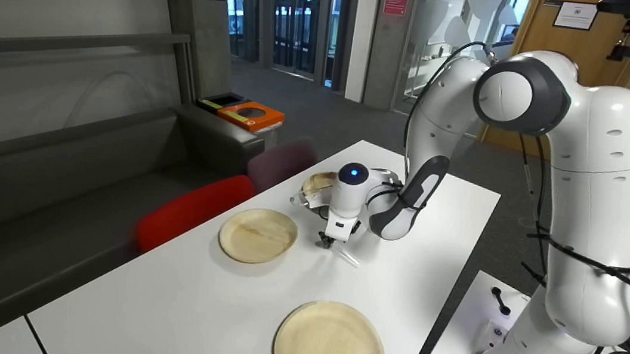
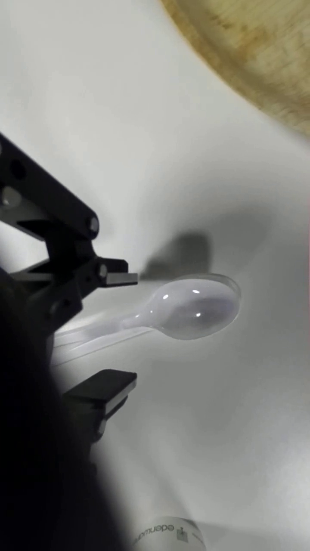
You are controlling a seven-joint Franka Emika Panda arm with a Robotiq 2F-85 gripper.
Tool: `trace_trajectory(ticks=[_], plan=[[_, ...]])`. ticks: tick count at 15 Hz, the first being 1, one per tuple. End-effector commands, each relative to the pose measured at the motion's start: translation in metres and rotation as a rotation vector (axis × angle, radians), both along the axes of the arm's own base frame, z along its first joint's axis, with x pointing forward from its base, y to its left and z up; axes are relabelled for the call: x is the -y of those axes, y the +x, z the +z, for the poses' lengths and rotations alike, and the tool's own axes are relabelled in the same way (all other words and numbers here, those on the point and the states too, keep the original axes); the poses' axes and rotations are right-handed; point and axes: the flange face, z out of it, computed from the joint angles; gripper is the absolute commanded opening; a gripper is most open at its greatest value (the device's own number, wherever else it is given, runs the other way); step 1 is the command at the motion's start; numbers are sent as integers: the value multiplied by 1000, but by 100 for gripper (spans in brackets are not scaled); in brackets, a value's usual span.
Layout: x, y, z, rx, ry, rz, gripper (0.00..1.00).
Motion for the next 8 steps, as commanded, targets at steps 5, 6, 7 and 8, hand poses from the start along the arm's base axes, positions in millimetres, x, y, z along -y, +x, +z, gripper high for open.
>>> trace_trajectory(ticks=[5,6,7,8], plan=[[7,7,15,14,-3,-111,78],[6,8,23,51,18,-189,93],[3,7,30,52,47,-239,97],[1,8,36,61,63,-295,100]])
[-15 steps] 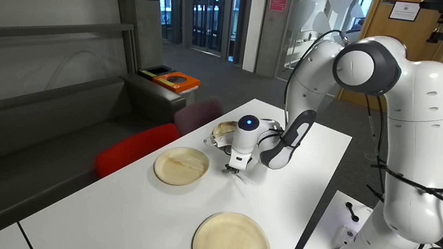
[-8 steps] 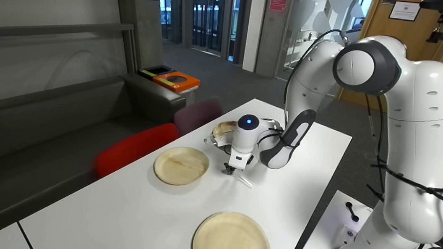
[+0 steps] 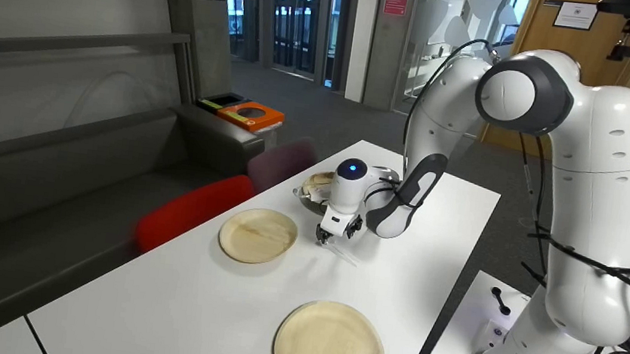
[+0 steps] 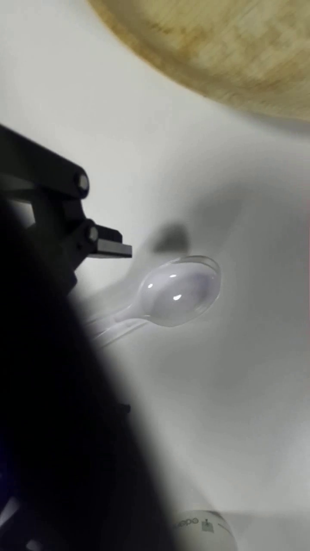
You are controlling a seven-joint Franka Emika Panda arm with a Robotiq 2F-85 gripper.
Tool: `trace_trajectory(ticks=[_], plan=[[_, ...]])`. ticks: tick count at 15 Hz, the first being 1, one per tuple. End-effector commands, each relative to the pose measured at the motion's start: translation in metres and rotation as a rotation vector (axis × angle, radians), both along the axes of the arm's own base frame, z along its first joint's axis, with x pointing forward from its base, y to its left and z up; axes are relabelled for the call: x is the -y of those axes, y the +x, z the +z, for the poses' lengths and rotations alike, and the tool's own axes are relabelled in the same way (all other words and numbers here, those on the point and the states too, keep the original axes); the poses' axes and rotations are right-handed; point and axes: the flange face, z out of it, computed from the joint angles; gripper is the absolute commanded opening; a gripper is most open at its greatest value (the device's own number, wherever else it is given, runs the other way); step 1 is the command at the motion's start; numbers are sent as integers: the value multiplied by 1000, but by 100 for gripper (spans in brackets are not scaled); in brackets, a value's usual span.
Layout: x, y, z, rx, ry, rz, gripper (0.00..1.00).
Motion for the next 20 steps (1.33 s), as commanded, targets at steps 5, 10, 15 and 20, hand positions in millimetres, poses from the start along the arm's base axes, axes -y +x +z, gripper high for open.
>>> trace_trajectory(ticks=[5,10,15,20], plan=[[-9,12,81,38,97,-419,100],[-4,41,128,52,156,-689,100],[27,90,154,94,173,-955,100],[77,143,152,144,132,-1216,100]])
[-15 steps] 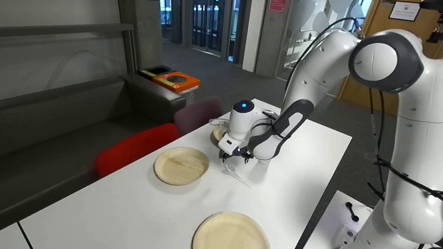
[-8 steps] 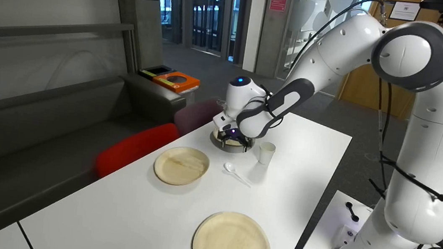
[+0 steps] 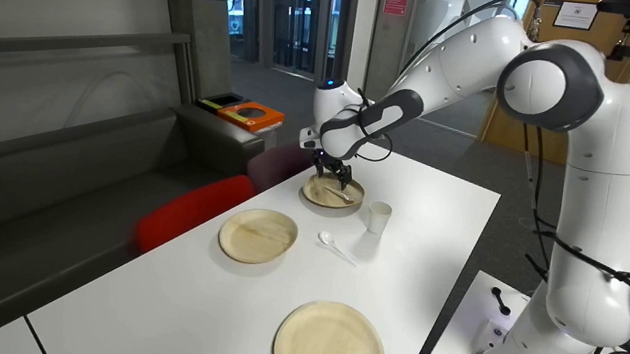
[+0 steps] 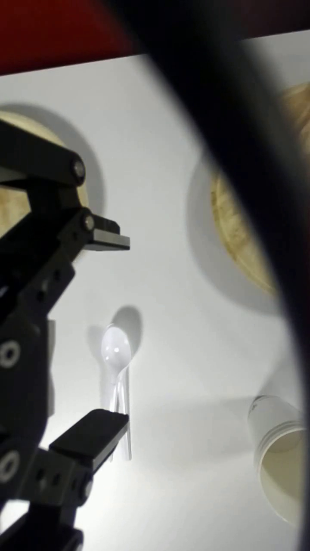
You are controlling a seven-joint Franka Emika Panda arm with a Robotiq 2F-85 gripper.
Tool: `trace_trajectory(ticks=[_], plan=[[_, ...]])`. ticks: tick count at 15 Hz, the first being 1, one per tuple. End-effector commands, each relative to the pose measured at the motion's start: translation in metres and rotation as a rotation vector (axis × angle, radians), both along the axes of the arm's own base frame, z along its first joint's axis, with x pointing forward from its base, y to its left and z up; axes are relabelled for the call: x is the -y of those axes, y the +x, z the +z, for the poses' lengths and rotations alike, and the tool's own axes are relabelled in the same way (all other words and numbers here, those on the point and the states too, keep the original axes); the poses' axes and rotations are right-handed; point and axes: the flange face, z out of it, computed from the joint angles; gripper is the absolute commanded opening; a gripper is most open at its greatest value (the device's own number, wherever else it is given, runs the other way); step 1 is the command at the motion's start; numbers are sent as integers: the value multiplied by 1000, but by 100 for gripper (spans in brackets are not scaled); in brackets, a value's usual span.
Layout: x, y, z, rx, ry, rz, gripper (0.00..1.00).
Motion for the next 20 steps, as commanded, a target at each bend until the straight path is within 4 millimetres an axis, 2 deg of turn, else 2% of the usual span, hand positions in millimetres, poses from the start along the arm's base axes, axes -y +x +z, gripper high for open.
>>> trace_trajectory(ticks=[1,4,7,10,13,14,15,17,20], plan=[[33,43,-11,-7,-20,-198,100],[54,63,-36,-25,-44,-359,100],[76,71,-53,-64,-68,-514,100],[109,62,-52,-135,-90,-663,100],[152,44,-33,-222,-90,-803,100],[130,49,-52,-193,-113,-717,100],[143,45,-45,-210,-108,-750,100],[157,42,-39,-211,-100,-778,100],[155,43,-41,-212,-100,-776,100]])
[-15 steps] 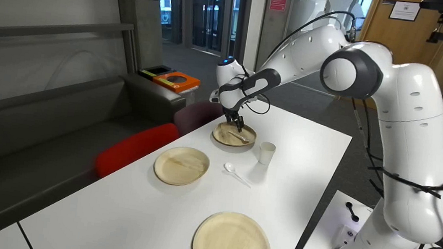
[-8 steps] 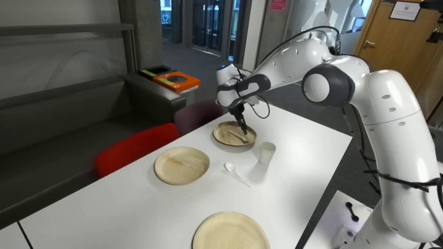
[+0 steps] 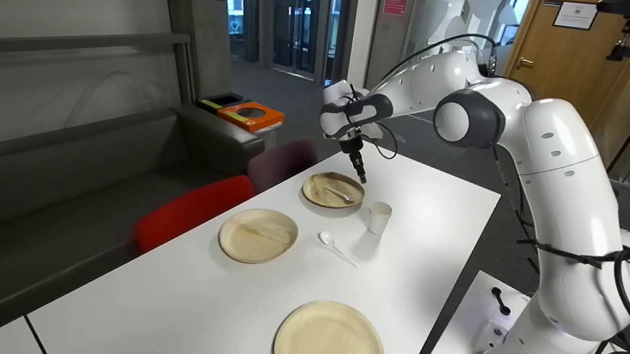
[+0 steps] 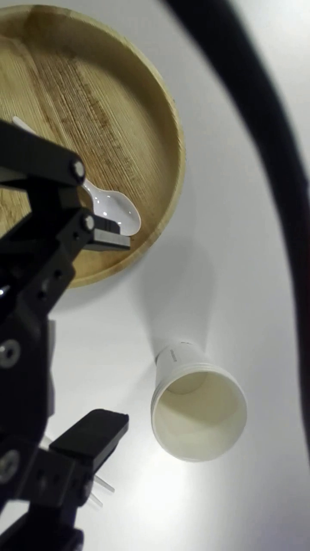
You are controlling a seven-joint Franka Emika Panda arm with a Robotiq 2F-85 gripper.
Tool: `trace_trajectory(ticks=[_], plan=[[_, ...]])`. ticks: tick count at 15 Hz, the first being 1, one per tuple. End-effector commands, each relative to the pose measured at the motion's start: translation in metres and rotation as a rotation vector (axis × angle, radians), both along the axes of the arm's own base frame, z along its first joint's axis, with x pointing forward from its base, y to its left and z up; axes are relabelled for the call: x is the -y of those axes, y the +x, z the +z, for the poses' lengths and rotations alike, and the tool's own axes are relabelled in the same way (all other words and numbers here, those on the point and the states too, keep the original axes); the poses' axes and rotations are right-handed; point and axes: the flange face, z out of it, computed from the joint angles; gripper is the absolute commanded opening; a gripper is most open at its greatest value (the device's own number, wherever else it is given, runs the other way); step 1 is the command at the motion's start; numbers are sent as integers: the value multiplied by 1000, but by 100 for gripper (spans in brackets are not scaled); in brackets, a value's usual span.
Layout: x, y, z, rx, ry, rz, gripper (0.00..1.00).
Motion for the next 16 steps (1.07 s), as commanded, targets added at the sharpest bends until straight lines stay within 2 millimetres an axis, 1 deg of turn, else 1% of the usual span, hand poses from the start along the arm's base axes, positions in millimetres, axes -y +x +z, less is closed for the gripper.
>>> trace_trajectory(ticks=[1,2,4,5,8,10,12,16], plan=[[-6,5,0,51,-28,-43,100],[-10,11,-1,101,-29,-118,100],[-10,20,-6,112,1,-232,100],[-7,21,-12,94,21,-286,100],[3,27,-35,116,75,-433,100],[19,32,-50,147,97,-530,100],[39,37,-61,179,122,-622,100],[70,46,-67,276,185,-782,100]])
